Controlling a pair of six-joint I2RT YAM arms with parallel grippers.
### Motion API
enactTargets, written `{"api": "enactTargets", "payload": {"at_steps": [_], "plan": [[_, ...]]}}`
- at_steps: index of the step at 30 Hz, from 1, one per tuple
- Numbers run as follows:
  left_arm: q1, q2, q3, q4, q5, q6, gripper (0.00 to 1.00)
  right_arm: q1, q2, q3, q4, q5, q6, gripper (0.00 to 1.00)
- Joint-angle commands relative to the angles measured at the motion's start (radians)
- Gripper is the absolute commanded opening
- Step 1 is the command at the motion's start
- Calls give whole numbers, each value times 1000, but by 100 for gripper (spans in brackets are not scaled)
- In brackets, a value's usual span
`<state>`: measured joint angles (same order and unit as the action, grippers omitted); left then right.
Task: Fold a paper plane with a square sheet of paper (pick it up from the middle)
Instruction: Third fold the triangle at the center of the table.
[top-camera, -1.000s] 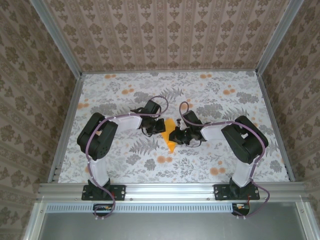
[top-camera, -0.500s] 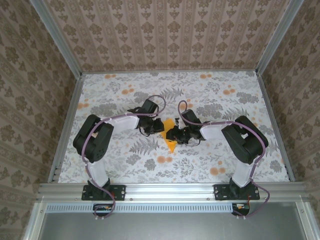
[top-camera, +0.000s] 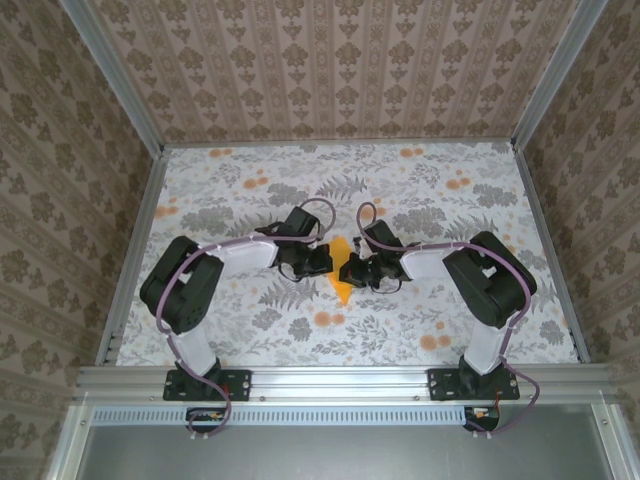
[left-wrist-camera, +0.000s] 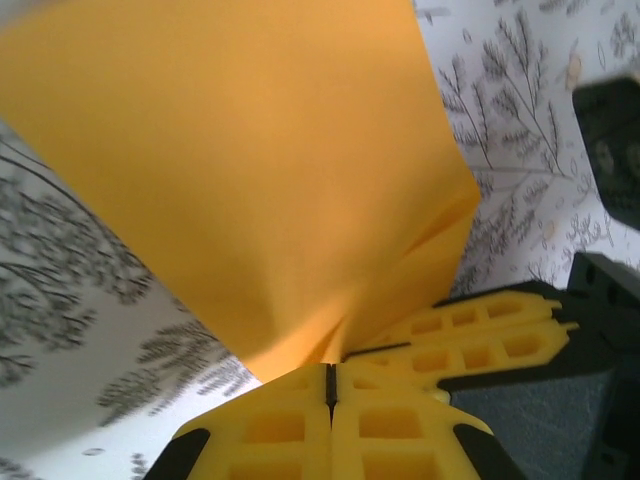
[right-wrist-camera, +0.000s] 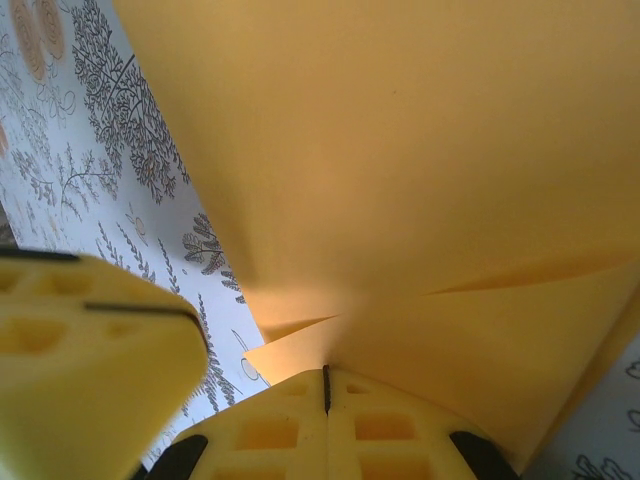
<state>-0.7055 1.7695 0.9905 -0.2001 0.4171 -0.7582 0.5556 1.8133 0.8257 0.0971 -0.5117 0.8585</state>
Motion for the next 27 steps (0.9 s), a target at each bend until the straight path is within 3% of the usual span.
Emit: {"api": "enactTargets", "payload": {"at_steps": [1,17,27], "plan": [[-19,-3,-14,30,38,-26,0,1,28,-19,-80,65,-11,1],[-29,72,17,-54,-34,-7,0,0,14,-26,-60,59,8,1],[-55,115,62,-226,-179,13,0,-8,-121,-86,70,-79,-28,6]]}}
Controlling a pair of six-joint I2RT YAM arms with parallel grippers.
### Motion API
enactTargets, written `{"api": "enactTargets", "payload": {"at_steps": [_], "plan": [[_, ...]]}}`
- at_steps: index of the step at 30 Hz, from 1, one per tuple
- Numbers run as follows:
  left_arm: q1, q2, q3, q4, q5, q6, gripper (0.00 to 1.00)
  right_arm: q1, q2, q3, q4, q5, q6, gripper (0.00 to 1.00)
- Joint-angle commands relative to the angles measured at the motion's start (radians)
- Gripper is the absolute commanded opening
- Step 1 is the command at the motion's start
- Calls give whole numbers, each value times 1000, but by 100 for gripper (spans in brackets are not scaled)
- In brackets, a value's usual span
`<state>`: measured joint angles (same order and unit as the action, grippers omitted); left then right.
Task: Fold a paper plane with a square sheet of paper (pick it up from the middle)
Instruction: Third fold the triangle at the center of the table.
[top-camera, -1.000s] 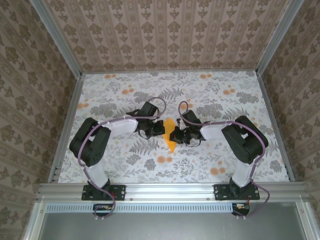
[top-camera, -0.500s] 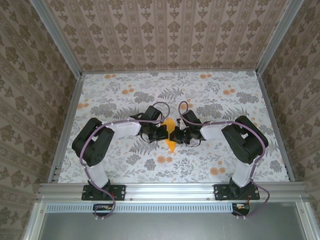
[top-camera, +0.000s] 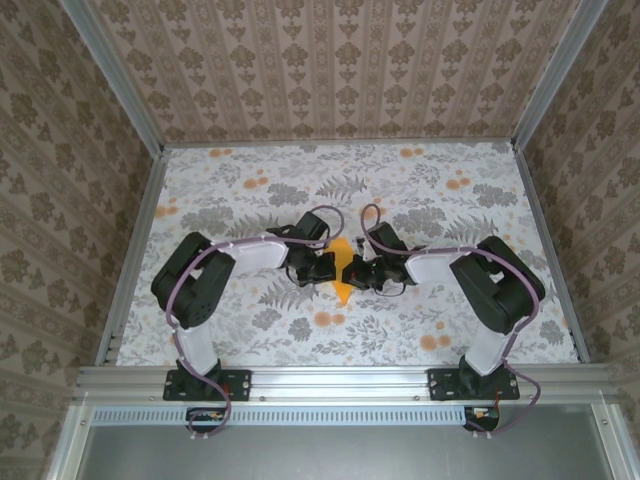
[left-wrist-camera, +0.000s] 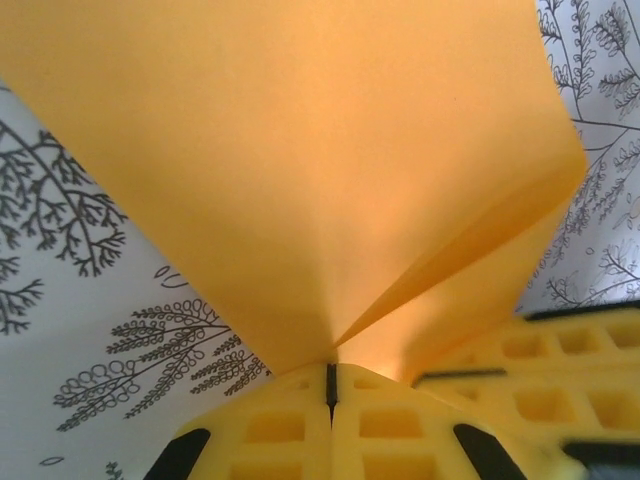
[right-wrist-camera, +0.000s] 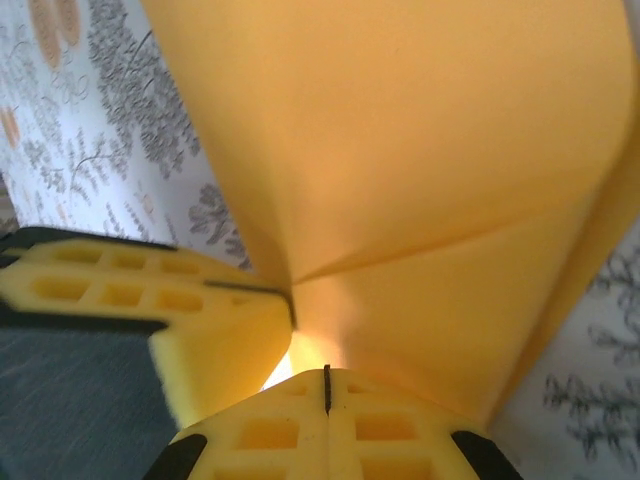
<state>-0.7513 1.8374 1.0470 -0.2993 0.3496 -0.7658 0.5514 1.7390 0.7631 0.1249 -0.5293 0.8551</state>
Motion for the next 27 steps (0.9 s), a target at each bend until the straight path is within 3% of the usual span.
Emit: {"api": "enactTargets", "payload": {"at_steps": [1,10,27], "plan": [[-10,49,5,-134,-120,21,0,-4,-52,-40,60,-74,-18,6],[-26,68,20,-148,-150,17,0,23,-85,-160,135,-107,29,6],[-42,79,28,-179,-214,-8,0,44,-97,-176,68,-124,-34,6]]}}
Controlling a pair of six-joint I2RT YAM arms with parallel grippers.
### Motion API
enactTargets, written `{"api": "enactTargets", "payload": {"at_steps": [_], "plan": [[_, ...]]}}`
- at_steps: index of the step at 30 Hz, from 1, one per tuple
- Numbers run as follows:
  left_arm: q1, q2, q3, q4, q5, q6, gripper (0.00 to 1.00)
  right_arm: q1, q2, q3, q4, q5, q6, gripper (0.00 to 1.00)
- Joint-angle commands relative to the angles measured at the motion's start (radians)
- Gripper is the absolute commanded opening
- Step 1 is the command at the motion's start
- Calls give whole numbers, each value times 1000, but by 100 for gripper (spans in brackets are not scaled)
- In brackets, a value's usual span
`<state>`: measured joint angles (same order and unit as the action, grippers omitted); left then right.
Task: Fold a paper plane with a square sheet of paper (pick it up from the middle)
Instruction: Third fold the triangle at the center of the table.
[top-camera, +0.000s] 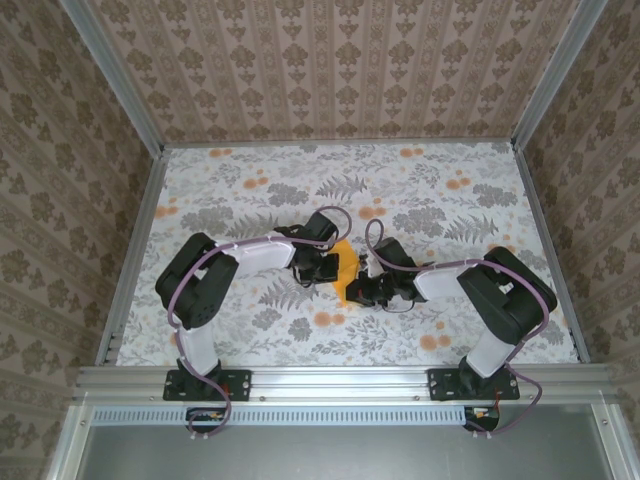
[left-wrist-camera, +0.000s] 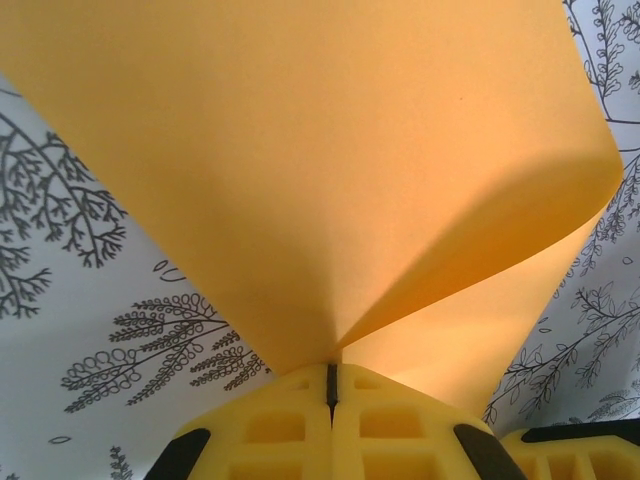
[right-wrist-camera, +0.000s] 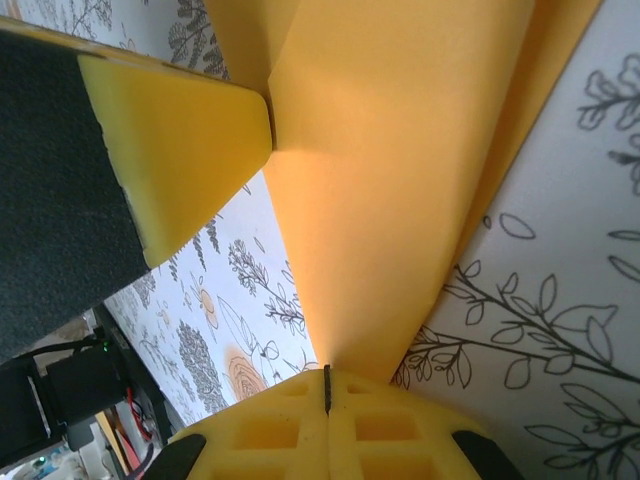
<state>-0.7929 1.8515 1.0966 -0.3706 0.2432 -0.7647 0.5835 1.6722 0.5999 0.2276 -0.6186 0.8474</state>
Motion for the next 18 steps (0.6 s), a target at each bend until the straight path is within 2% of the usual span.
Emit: {"api": "enactTargets", "payload": {"at_steps": [1,12,15,18], "plan": [[-1,64,-22,-108,-111,-10,0,16,-32,-9,-41,-35,-31,6],[-3,62,-14,-113,-121,-6,0,30,-1,26,-149,30,-63,6],[-2,61,-5,-118,-126,7,0,26,-68,38,-142,31,-54,6],[-1,56,1,-119,-128,23,0,-1,-154,61,-172,86,-62,6]]}}
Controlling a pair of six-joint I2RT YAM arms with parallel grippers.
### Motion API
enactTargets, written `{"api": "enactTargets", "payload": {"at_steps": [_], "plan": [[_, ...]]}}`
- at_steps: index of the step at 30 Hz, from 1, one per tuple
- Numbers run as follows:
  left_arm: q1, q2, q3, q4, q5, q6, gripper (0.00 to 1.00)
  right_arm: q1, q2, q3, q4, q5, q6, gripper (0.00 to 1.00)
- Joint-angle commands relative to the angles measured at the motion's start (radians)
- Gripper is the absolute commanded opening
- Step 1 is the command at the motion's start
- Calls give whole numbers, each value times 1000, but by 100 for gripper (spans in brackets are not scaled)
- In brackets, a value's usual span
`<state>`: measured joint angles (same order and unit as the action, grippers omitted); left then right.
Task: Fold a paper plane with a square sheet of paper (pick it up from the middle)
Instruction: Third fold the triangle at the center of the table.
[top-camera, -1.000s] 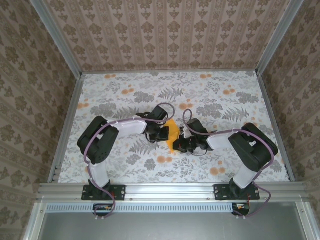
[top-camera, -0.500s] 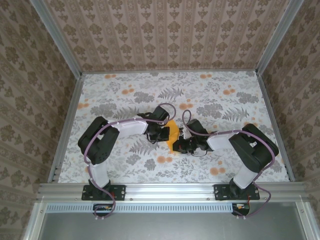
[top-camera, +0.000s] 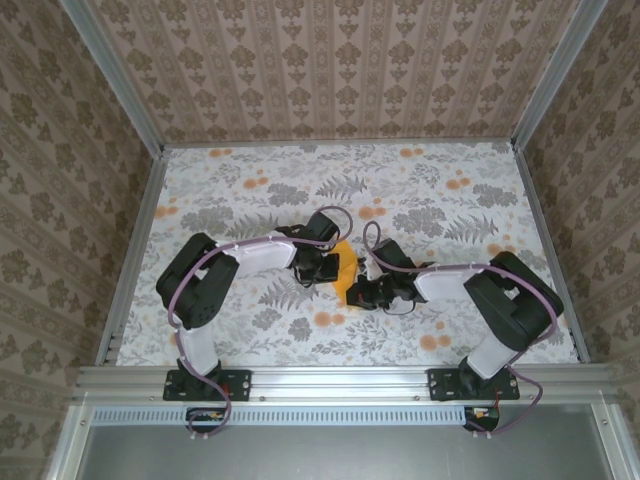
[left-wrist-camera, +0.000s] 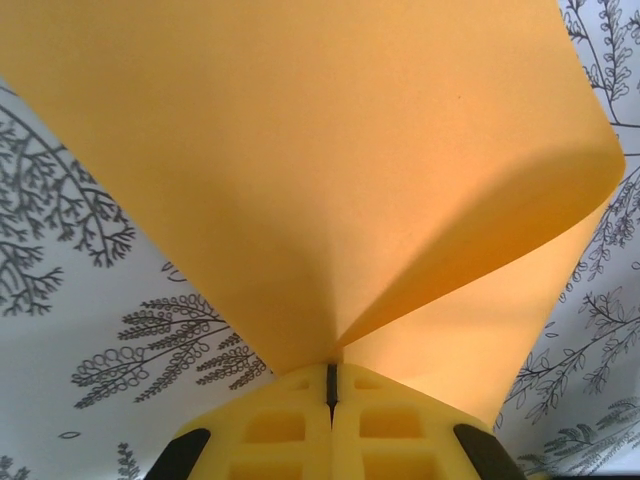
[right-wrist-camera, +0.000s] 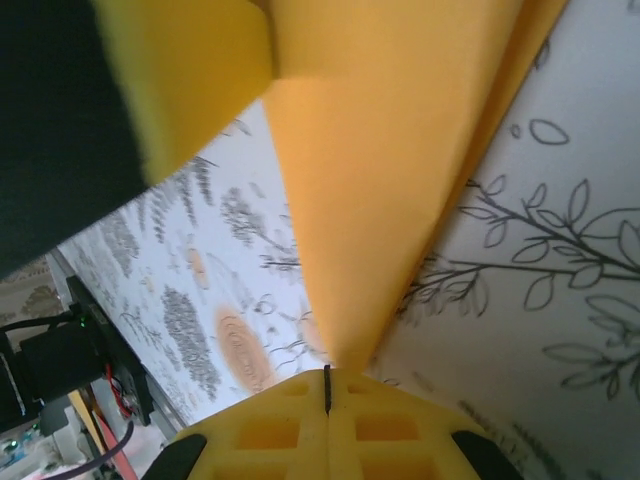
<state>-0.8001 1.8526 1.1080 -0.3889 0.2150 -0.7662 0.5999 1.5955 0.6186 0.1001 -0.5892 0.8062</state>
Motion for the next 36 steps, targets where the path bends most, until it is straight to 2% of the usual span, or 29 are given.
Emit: {"api": "enactTargets", "payload": {"at_steps": [1,7,15,22,28,36], "plan": [[6,53,-8,-98,-99,32,0,-31,-86,56,-70,82,-31,6],[6,53,4,-87,-91,55,0,-105,-1,131,-99,99,-46,5],[7,51,12,-75,-74,76,0,-106,150,236,-80,71,-38,5],[10,50,29,-83,-75,109,0,-107,197,259,-138,166,-8,4],[13,30,52,-67,-86,140,0,-107,205,202,-122,233,81,4],[6,-64,20,31,-19,96,18,-106,206,167,-96,271,175,4]]}}
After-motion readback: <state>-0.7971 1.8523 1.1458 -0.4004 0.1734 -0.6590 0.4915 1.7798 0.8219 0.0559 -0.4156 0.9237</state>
